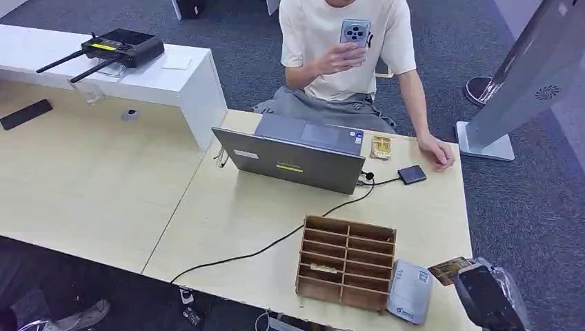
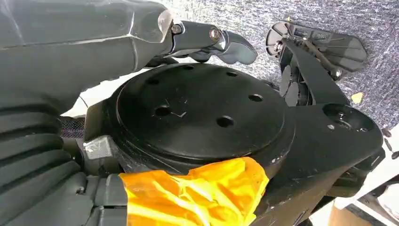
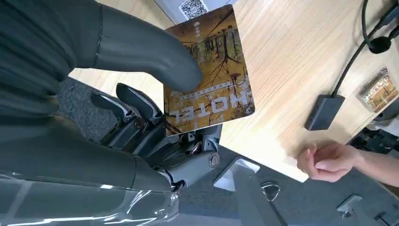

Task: Pass the card to the sensor for recognition and then transmit it.

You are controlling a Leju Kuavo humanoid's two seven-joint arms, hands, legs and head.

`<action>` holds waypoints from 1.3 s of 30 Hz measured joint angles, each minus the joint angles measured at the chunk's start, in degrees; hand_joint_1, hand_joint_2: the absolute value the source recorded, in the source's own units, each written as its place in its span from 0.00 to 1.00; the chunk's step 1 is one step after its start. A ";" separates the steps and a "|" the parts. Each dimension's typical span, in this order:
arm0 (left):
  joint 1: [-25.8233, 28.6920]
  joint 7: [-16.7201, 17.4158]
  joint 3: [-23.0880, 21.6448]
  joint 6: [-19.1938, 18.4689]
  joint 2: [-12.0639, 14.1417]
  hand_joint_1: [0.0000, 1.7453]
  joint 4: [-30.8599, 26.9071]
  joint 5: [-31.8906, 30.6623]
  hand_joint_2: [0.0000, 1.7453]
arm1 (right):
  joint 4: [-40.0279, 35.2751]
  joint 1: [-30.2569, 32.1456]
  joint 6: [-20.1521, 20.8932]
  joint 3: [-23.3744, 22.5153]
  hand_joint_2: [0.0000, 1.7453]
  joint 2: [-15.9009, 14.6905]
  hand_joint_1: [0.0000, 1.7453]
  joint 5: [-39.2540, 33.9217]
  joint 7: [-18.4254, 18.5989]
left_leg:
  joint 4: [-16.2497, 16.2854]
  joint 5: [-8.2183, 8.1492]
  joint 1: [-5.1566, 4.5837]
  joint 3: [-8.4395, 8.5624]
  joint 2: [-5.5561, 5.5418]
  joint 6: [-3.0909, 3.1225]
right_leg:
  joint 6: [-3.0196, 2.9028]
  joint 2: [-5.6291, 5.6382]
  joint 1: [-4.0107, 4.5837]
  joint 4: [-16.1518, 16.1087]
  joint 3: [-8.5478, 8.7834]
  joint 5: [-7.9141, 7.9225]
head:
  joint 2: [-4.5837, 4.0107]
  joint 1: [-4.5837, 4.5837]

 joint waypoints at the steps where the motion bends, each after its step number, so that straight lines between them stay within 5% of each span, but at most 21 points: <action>1: 0.00 0.00 0.00 -0.02 0.00 0.00 0.00 0.00 1.00 | -0.02 0.00 0.02 0.00 1.00 -0.02 1.00 0.00 -0.04 | 0.00 0.00 0.00 0.00 0.00 0.00 | 0.00 0.00 0.00 0.00 0.00 0.00 | 0.00 0.00; 23: -0.02 0.50 0.00 -0.48 0.20 0.00 0.00 0.00 1.00 | 4.13 -0.38 2.82 11.30 1.00 -2.58 1.00 -3.23 0.85 | 0.00 0.00 0.00 -0.01 0.00 0.00 | 0.00 0.00 0.00 0.00 0.00 0.00 | 0.00 0.00; 39: -0.01 0.61 0.00 -0.77 0.42 0.00 0.00 -0.02 1.00 | 5.99 -2.04 2.36 13.25 1.00 -4.31 1.00 -3.91 1.11 | 0.00 0.00 0.01 0.01 0.01 0.00 | 0.00 0.00 0.00 0.00 0.00 0.00 | 0.00 0.00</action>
